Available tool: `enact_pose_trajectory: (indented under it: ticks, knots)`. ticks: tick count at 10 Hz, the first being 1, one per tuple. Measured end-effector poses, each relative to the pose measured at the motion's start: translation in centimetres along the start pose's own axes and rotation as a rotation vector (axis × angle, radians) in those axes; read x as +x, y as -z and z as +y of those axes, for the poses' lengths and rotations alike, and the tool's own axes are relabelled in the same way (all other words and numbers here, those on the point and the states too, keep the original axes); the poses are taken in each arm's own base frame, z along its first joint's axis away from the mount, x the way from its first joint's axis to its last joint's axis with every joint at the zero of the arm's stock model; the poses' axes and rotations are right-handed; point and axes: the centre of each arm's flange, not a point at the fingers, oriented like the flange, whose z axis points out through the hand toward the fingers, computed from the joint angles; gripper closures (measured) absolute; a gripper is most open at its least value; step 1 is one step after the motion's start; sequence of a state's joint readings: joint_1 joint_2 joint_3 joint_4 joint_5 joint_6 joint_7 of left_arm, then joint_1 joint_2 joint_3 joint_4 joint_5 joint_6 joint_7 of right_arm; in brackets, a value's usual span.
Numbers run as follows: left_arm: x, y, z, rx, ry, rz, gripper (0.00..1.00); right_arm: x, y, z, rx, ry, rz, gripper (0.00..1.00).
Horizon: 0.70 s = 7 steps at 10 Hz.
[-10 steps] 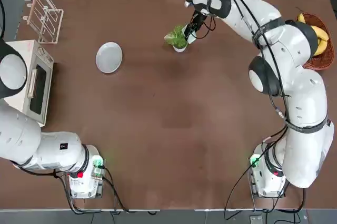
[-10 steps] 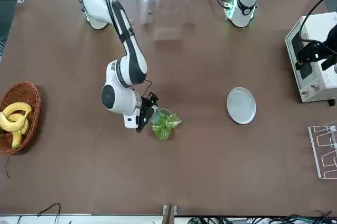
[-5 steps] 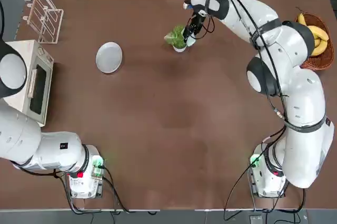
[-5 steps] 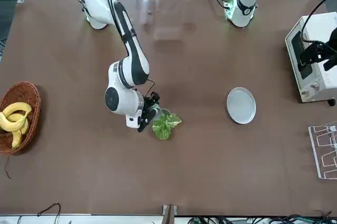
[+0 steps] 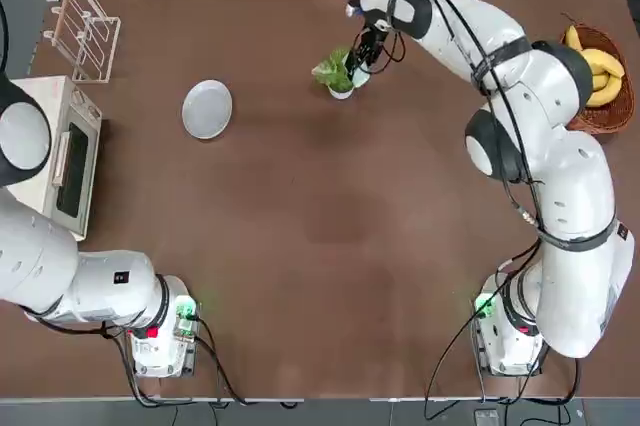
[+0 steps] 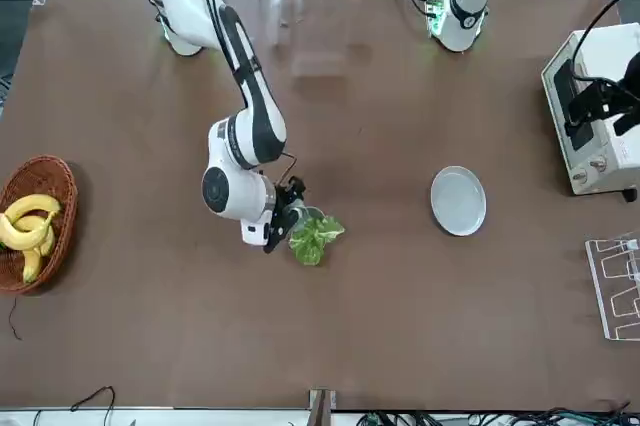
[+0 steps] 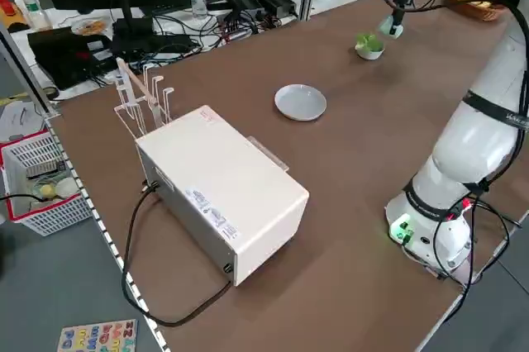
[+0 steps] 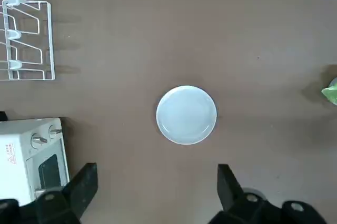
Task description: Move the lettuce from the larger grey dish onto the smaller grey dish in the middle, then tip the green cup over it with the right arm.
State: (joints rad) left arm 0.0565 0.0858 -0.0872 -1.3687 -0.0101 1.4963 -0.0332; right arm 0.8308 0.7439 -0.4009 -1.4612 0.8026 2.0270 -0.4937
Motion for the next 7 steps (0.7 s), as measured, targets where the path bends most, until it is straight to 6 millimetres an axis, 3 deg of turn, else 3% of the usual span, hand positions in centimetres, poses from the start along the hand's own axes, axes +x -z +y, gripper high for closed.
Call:
enact_pose_trajectory:
  ticks: [7]
  knots:
    - [0.03, 0.04, -0.12, 0.000, 0.003, 0.003, 0.00, 0.08, -0.21, -0.41, 0.007, -0.057, -0.016, 0.32]
